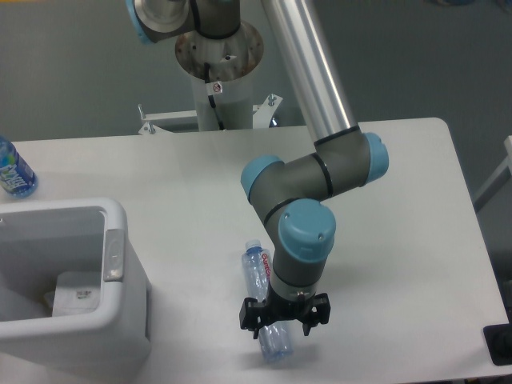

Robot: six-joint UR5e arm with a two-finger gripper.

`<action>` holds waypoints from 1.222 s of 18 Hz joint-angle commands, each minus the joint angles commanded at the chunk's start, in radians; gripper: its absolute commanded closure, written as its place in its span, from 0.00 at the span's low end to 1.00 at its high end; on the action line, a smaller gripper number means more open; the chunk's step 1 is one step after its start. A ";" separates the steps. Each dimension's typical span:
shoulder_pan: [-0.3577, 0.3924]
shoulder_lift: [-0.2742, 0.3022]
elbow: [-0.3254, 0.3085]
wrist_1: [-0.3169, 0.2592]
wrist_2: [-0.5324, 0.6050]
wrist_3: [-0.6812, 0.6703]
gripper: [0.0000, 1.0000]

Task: Place the trash in the trash can
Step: 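Lower onto the bottle's cap end and close the gripper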

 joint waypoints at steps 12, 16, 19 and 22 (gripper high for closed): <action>-0.026 -0.035 0.008 0.015 0.051 -0.002 0.37; -0.026 -0.029 0.006 0.015 0.054 0.000 0.45; -0.026 -0.019 0.008 0.015 0.054 0.003 0.45; -0.022 0.021 0.037 0.012 0.045 0.002 0.45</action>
